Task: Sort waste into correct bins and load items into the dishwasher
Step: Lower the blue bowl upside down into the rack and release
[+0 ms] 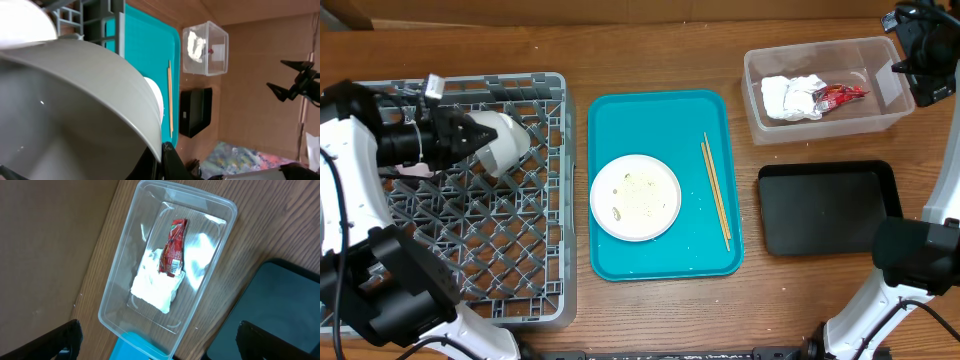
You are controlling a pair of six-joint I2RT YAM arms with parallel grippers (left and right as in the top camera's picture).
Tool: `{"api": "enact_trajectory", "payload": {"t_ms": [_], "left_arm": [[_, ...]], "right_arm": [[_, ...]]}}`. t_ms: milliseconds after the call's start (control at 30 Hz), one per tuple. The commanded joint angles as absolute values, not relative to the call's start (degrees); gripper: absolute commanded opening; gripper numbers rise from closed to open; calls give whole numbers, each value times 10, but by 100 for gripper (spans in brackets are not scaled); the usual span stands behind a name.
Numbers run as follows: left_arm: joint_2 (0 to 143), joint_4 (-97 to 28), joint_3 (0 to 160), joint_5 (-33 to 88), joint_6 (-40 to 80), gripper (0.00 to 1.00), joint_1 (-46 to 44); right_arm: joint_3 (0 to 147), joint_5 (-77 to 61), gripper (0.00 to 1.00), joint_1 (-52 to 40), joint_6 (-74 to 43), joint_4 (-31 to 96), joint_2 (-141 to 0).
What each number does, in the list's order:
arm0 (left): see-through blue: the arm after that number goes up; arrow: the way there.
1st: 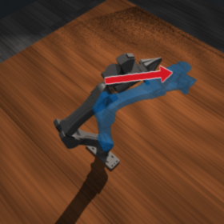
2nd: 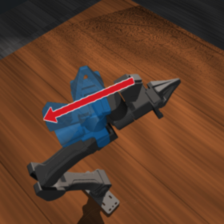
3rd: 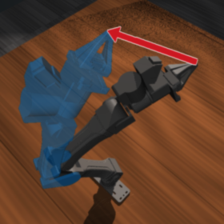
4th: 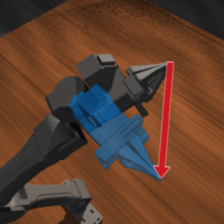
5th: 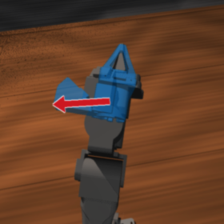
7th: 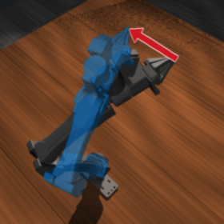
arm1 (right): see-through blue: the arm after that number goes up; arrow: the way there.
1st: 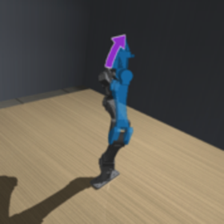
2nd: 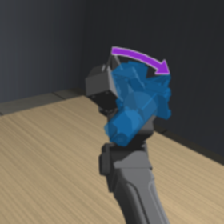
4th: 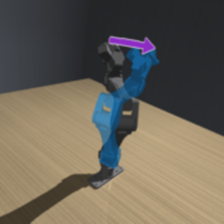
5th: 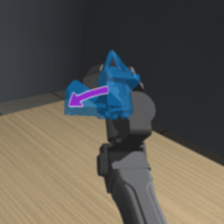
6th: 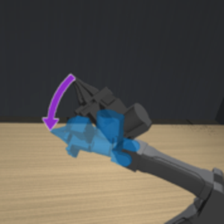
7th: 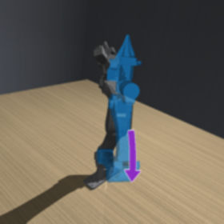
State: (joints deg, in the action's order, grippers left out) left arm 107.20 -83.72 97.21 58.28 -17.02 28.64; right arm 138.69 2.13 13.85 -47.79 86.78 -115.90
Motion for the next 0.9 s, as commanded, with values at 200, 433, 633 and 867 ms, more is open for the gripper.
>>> {"api": "enact_trajectory", "payload": {"t_ms": [200,433,633,867], "left_arm": [[1111,-833,938,626,-243,4,297],[1138,-836,938,631,-253,4,298],[1142,-864,938,627,-253,4,302],[1142,-884,938,597,-236,4,327]], "right_arm": [[1388,27,100,140,-477,867,-1159],[1388,27,100,140,-477,867,-1159],[1388,27,100,140,-477,867,-1159],[1388,27,100,140,-477,867,-1159]]}}
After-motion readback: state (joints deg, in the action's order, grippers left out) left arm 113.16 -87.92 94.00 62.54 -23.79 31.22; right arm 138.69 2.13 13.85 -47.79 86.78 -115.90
